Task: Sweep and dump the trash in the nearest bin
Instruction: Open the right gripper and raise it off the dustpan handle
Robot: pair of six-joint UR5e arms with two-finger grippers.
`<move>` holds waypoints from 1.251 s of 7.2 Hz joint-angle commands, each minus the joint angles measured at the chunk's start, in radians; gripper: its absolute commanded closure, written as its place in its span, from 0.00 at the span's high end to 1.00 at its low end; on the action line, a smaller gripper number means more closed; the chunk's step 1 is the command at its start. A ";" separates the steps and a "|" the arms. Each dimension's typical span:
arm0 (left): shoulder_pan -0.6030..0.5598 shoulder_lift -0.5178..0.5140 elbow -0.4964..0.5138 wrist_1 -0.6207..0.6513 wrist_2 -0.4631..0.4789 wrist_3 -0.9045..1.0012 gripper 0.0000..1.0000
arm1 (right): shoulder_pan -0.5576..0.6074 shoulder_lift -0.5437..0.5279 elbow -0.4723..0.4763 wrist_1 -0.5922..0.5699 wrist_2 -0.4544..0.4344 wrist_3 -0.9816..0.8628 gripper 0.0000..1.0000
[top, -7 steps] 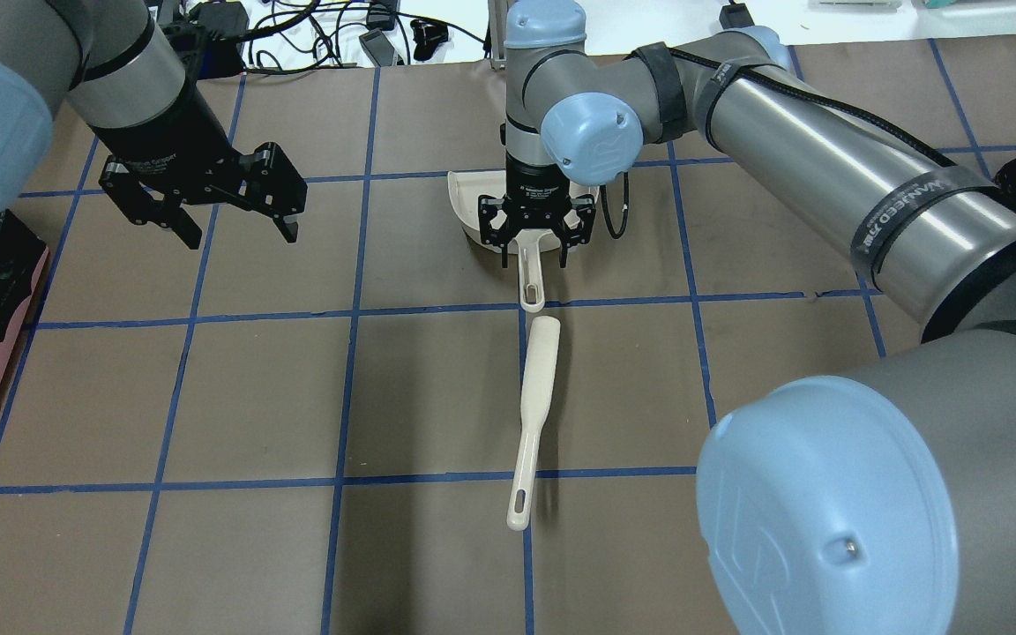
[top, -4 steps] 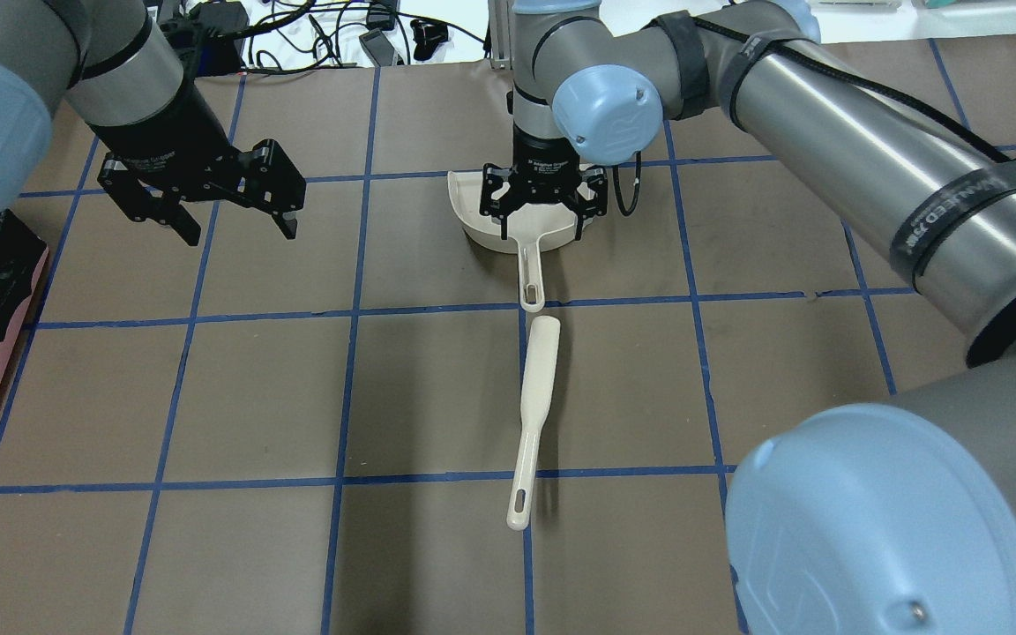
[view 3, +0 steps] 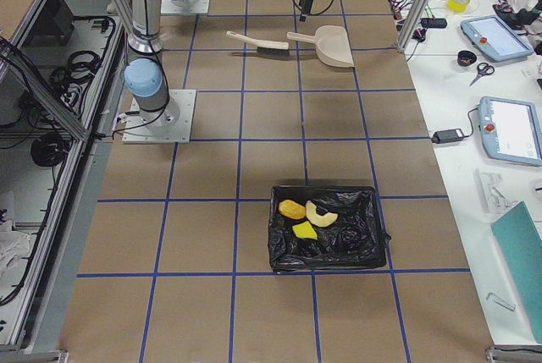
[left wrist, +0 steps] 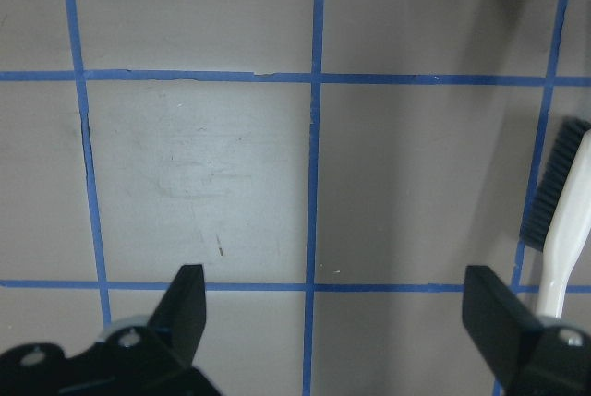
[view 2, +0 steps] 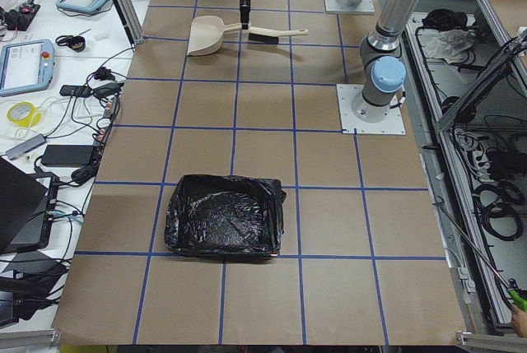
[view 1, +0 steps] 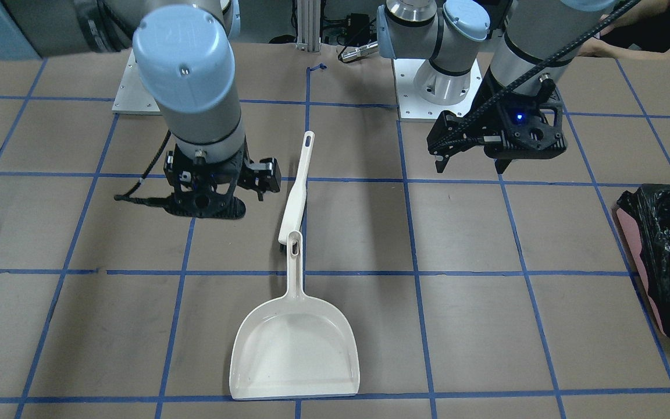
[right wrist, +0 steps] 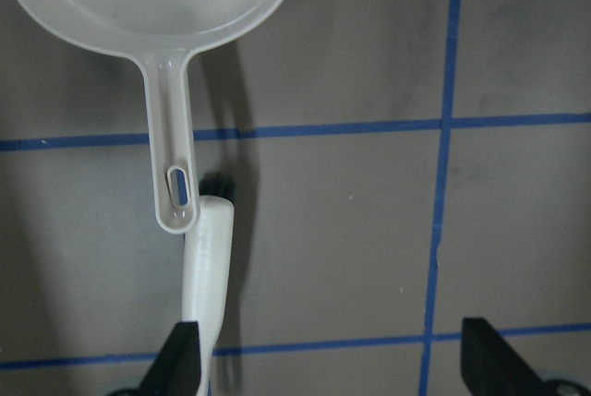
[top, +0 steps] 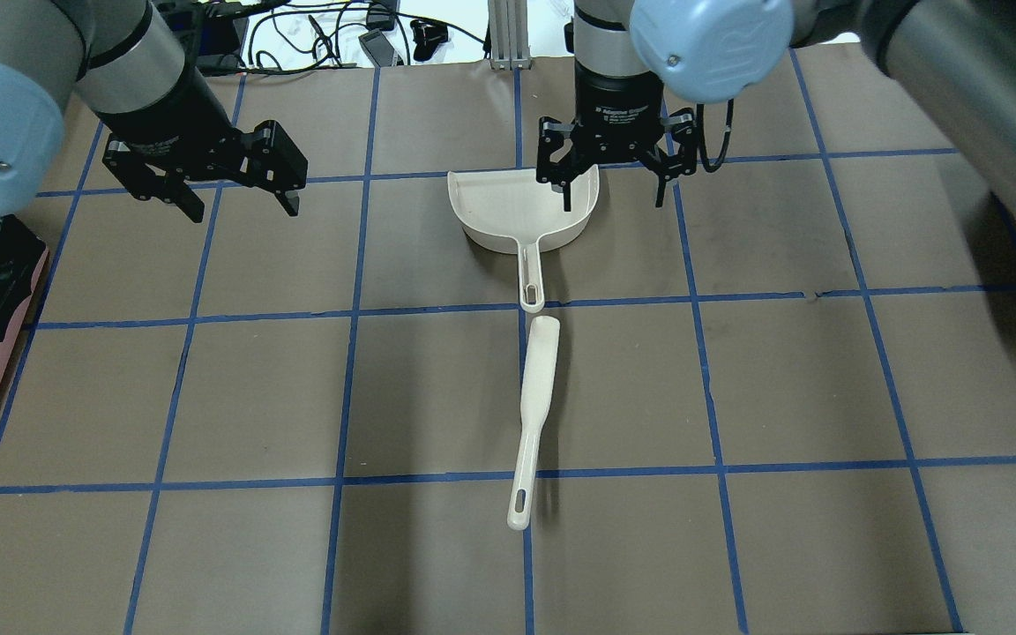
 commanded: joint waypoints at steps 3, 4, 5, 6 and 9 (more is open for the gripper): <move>0.000 0.005 -0.001 0.008 -0.002 -0.001 1.00 | -0.011 -0.234 0.244 -0.182 -0.014 -0.033 1.00; 0.000 0.006 -0.001 0.008 0.000 -0.003 1.00 | -0.058 -0.233 0.197 -0.190 0.009 -0.047 1.00; 0.000 0.006 -0.001 0.007 0.000 -0.003 1.00 | -0.134 -0.230 0.151 -0.186 0.026 -0.145 1.00; 0.000 0.008 -0.003 0.007 0.000 -0.003 1.00 | -0.158 -0.236 0.151 -0.178 0.020 -0.218 1.00; 0.000 0.008 -0.003 0.007 0.000 -0.003 1.00 | -0.157 -0.242 0.157 -0.172 0.020 -0.219 1.00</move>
